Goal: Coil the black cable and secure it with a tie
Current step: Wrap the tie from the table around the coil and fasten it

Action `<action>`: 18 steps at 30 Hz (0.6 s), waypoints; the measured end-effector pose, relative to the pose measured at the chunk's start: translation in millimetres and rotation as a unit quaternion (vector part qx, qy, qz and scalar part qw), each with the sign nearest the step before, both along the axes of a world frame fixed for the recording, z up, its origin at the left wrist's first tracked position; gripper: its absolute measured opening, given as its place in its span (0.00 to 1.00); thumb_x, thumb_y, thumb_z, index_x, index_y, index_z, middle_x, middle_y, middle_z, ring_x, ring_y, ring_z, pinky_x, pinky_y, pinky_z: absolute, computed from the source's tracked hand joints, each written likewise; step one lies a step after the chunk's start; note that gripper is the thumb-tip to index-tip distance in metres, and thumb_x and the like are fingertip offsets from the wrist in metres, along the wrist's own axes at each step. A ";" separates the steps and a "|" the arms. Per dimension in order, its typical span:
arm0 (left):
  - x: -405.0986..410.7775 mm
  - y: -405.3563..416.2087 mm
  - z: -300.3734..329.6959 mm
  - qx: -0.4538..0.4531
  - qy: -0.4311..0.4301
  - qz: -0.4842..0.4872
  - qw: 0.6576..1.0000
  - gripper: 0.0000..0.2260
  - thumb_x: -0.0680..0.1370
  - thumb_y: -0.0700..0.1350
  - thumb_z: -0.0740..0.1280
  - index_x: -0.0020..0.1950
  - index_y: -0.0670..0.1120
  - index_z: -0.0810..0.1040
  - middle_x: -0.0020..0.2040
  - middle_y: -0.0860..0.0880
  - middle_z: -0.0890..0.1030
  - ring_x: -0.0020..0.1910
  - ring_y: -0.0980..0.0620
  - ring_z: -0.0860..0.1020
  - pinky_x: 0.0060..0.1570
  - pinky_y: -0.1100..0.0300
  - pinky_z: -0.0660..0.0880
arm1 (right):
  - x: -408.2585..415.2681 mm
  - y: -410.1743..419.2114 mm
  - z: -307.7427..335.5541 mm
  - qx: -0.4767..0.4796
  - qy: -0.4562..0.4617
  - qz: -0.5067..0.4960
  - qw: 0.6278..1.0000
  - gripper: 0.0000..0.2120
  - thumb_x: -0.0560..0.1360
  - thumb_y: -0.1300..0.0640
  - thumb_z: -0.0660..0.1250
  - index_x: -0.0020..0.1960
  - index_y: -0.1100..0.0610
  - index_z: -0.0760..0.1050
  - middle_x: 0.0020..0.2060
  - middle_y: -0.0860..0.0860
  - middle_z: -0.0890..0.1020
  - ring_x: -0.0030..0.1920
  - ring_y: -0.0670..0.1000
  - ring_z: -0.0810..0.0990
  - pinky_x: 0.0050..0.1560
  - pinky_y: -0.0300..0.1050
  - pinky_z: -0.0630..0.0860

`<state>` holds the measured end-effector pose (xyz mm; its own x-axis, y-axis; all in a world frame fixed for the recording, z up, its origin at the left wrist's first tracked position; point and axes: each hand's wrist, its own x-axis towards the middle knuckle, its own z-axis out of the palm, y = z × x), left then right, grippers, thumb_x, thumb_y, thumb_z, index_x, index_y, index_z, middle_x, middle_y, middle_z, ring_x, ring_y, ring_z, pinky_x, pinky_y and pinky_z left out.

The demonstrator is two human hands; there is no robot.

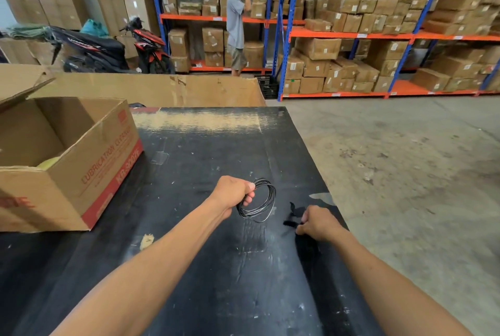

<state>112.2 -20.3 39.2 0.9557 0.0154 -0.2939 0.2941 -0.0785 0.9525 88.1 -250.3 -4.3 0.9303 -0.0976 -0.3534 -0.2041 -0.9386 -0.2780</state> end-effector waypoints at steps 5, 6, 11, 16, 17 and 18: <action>-0.9 6.7 -5.6 -0.015 0.007 0.012 1.000 0.06 0.77 0.34 0.66 0.42 0.34 0.80 0.31 0.43 0.78 0.25 0.52 0.73 0.29 0.61 0.71 | -3.7 5.2 6.2 0.072 0.003 0.032 0.997 0.16 0.71 0.57 0.77 0.57 0.53 0.80 0.55 0.52 0.82 0.58 0.54 0.82 0.54 0.42 0.77; -1.4 7.7 -5.9 -0.017 0.006 0.015 1.000 0.07 0.77 0.33 0.66 0.41 0.35 0.80 0.31 0.43 0.77 0.25 0.52 0.73 0.28 0.61 0.71 | -3.5 7.9 7.9 0.118 -0.011 0.022 0.993 0.12 0.73 0.58 0.76 0.55 0.53 0.81 0.52 0.52 0.83 0.53 0.53 0.85 0.50 0.42 0.79; -1.9 12.1 1.5 -0.028 -0.009 0.055 0.998 0.07 0.76 0.33 0.67 0.39 0.37 0.80 0.31 0.44 0.78 0.25 0.52 0.74 0.27 0.61 0.72 | -0.8 29.0 42.4 0.366 -0.143 -0.067 0.917 0.06 0.74 0.62 0.76 0.41 0.53 0.83 0.34 0.50 0.82 0.32 0.45 0.83 0.38 0.49 0.86; -2.0 6.2 13.8 -0.043 -0.046 0.086 0.994 0.07 0.76 0.34 0.66 0.39 0.39 0.80 0.30 0.45 0.79 0.24 0.54 0.74 0.28 0.60 0.72 | -2.1 52.1 74.3 0.386 -0.259 -0.077 0.882 0.04 0.69 0.53 0.80 0.42 0.47 0.86 0.37 0.44 0.87 0.41 0.44 0.84 0.48 0.40 0.78; -2.5 4.6 15.9 -0.043 -0.055 0.088 0.994 0.08 0.77 0.34 0.67 0.38 0.40 0.80 0.30 0.46 0.79 0.24 0.55 0.74 0.29 0.61 0.72 | -3.2 56.7 76.7 0.378 -0.265 -0.083 0.883 0.04 0.69 0.53 0.80 0.40 0.46 0.85 0.37 0.44 0.87 0.42 0.44 0.84 0.49 0.40 0.78; -3.2 3.2 18.0 -0.042 -0.063 0.090 0.993 0.08 0.77 0.35 0.67 0.38 0.41 0.81 0.30 0.46 0.79 0.24 0.56 0.74 0.29 0.61 0.73 | -4.4 60.7 78.0 0.372 -0.267 -0.089 0.884 0.06 0.69 0.54 0.80 0.39 0.45 0.84 0.37 0.44 0.87 0.43 0.45 0.84 0.50 0.41 0.78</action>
<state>109.0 -17.1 57.2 0.9690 0.1700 -0.1791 0.1737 0.0462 0.9837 83.7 -189.6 73.7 0.9772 -0.1852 0.1041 0.0169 -0.4206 -0.9071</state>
